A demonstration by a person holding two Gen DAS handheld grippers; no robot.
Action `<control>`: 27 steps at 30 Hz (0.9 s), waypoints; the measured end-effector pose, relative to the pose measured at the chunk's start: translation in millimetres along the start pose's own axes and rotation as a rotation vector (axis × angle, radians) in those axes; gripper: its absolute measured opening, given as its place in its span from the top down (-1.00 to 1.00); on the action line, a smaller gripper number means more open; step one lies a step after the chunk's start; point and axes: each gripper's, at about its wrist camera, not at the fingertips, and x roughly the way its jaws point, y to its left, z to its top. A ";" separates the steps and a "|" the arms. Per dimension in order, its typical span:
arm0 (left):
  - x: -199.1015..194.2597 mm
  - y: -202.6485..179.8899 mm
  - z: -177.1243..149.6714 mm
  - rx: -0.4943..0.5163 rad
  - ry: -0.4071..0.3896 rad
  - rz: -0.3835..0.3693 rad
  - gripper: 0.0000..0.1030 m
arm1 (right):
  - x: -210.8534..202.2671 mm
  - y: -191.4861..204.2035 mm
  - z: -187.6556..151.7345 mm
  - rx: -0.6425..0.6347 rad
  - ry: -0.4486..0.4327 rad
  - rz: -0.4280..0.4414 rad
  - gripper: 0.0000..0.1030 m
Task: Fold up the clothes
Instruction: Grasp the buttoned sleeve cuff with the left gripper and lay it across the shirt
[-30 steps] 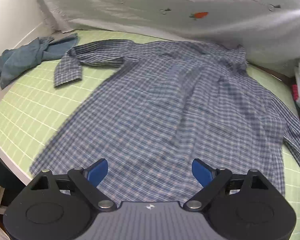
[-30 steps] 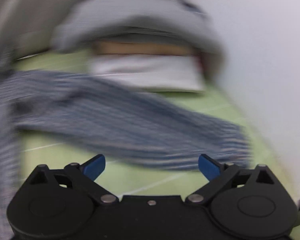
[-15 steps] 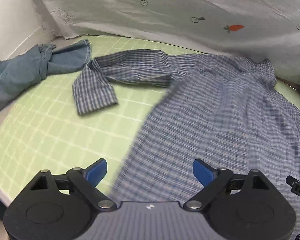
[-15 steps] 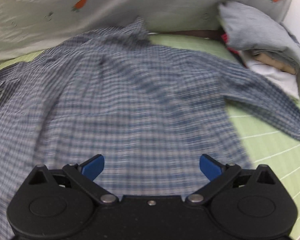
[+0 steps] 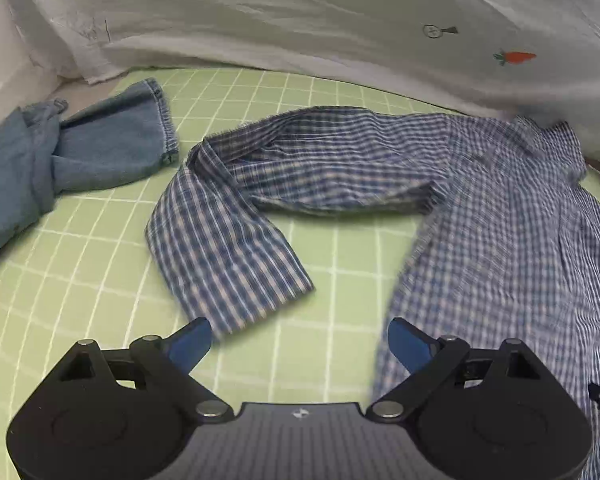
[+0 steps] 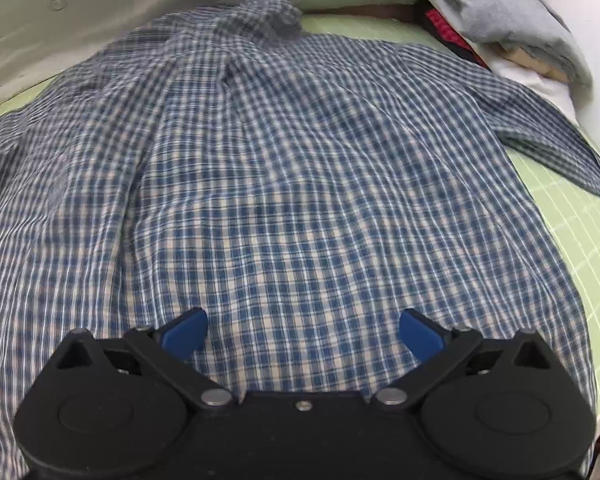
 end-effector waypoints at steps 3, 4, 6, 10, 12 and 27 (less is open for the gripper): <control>22.0 9.2 12.0 0.011 0.026 -0.007 -0.81 | 1.6 1.8 3.9 0.040 0.014 -0.025 -1.00; 26.4 10.4 13.6 0.025 0.031 -0.007 -0.80 | 1.6 4.0 3.8 0.043 0.016 -0.037 -1.00; 35.3 12.8 16.7 0.053 0.040 -0.007 -0.72 | 1.4 8.8 4.0 0.041 0.018 -0.059 -1.00; 51.7 18.2 22.4 0.105 0.055 -0.004 -0.47 | 0.2 18.3 5.3 0.023 0.021 -0.101 -1.00; 49.8 26.0 23.7 0.090 0.028 0.015 -0.10 | 0.1 18.1 6.7 0.032 0.033 -0.106 -1.00; -25.4 194.8 86.4 -0.390 -0.364 0.228 0.69 | 2.0 25.3 10.6 -0.028 0.033 -0.133 -1.00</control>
